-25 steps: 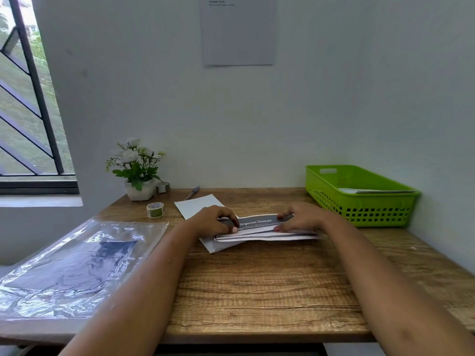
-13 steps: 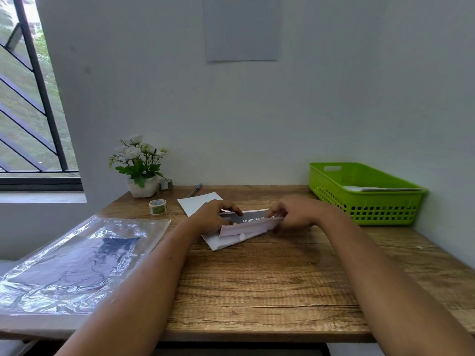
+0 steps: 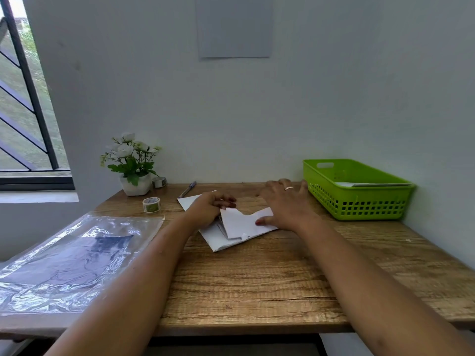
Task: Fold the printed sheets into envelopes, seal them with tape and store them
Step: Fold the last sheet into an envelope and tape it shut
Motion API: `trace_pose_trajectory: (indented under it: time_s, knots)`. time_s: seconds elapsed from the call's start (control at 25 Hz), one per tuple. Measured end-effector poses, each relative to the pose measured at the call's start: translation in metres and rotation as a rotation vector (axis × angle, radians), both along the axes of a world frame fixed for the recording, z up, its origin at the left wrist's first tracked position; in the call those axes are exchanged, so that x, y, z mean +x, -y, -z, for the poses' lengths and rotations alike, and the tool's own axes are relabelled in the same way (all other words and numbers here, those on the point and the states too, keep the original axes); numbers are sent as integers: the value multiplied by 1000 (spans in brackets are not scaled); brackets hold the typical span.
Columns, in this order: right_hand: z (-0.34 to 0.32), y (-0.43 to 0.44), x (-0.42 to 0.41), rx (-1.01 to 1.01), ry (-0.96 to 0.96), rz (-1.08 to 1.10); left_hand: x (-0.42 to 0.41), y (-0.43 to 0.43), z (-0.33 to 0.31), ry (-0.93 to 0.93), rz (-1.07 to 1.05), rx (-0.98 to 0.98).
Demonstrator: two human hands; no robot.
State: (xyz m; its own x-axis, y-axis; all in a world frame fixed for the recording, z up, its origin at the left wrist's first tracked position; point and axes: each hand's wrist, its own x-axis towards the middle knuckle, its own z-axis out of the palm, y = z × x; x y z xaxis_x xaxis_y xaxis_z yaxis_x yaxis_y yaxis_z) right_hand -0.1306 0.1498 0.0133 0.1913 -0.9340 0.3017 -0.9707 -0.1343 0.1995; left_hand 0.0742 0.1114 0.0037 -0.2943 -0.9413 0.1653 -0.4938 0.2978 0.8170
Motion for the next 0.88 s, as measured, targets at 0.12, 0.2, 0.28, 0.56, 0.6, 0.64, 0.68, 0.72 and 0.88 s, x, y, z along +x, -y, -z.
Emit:
trace_pose_trajectory:
  time_s: [0.12, 0.2, 0.28, 0.56, 0.6, 0.64, 0.68, 0.72, 0.88]
  knots:
    - [6, 3, 12, 75, 131, -42, -4, -1, -2, -169, -81, -99]
    - [14, 7, 21, 145, 265, -73, -6, 2, -1, 58, -39, -230]
    - [23, 16, 26, 266, 386, -112, -14, -2, 6, 415, 41, -260]
    - [31, 32, 11, 545, 220, -51, -28, -3, 21, 853, 112, -95]
    - [30, 34, 5, 563, 209, -13, -28, -4, 21, 873, 110, -92]
    - [31, 38, -2, 573, 194, 21, -29, -5, 20, 890, 114, -88]
    - [32, 41, -9, 577, 185, 52, -30, -5, 20, 908, 117, -87]
    - [32, 43, -15, 570, 190, 90, -29, -5, 19, 929, 120, -86]
    - [31, 42, -30, 531, 202, 255, -27, -4, 20, 951, 145, -87]
